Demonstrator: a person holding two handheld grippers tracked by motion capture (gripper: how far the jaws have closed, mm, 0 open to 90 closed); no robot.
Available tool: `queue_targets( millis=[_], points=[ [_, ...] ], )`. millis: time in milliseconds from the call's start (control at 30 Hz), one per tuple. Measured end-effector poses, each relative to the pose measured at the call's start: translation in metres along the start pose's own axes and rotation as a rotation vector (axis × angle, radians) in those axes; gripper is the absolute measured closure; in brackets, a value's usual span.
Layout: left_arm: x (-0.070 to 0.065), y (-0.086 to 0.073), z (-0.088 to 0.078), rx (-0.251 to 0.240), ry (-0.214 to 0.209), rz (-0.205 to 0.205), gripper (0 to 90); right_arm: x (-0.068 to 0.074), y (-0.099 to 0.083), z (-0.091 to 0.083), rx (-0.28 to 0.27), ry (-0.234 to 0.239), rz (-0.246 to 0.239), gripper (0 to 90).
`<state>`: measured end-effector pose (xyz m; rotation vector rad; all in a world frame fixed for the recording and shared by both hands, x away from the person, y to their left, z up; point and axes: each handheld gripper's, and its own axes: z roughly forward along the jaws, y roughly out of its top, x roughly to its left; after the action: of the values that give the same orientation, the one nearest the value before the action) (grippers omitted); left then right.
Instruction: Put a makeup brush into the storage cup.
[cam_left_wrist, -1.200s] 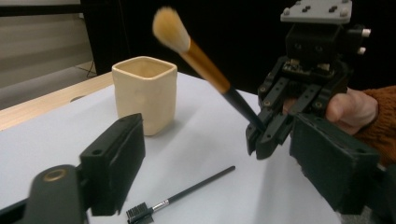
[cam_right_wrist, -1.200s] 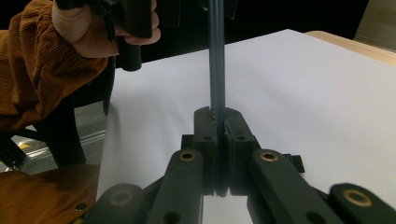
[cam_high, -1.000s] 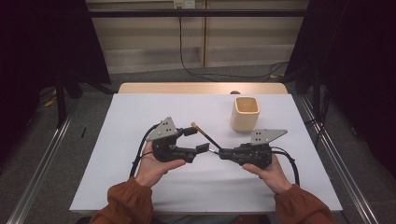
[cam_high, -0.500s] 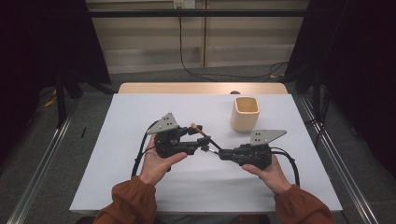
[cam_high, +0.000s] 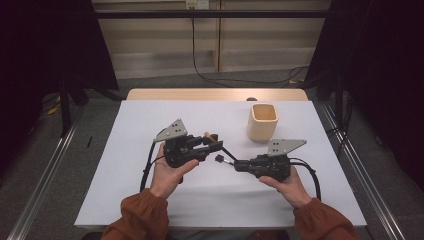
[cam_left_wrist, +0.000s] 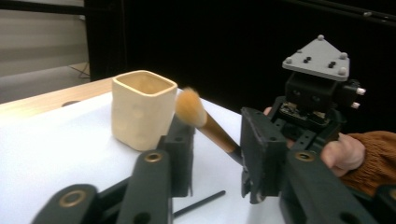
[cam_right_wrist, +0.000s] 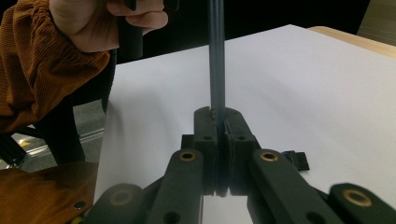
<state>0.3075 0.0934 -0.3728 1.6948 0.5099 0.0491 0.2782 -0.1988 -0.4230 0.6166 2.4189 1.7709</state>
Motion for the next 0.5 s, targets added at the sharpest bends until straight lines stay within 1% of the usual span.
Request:
queue_targets(
  millis=[67,233,333,400,500],
  points=[
    [-0.0009,-0.0004,0.0010,0.003,-0.009,-0.005,69.9,-0.0002,-0.0002,-0.0001,-0.002,0.001,0.002,85.5],
    [-0.0003,-0.0002,0.0011,-0.002,-0.034,-0.031,73.2,0.0001,-0.0009,0.0006,-0.003,0.003,0.004,85.5],
    [-0.0011,0.0005,0.0009,-0.006,-0.054,-0.040,75.9,0.0006,-0.0015,0.0023,0.005,0.006,-0.002,85.4],
    [-0.0019,0.0011,0.0015,-0.017,-0.070,-0.053,78.9,0.0012,-0.0020,0.0040,0.012,0.012,-0.003,85.3],
    [-0.0039,0.0030,0.0020,-0.021,-0.080,-0.054,80.7,0.0026,-0.0021,0.0060,0.016,0.016,-0.010,85.2]
  ],
)
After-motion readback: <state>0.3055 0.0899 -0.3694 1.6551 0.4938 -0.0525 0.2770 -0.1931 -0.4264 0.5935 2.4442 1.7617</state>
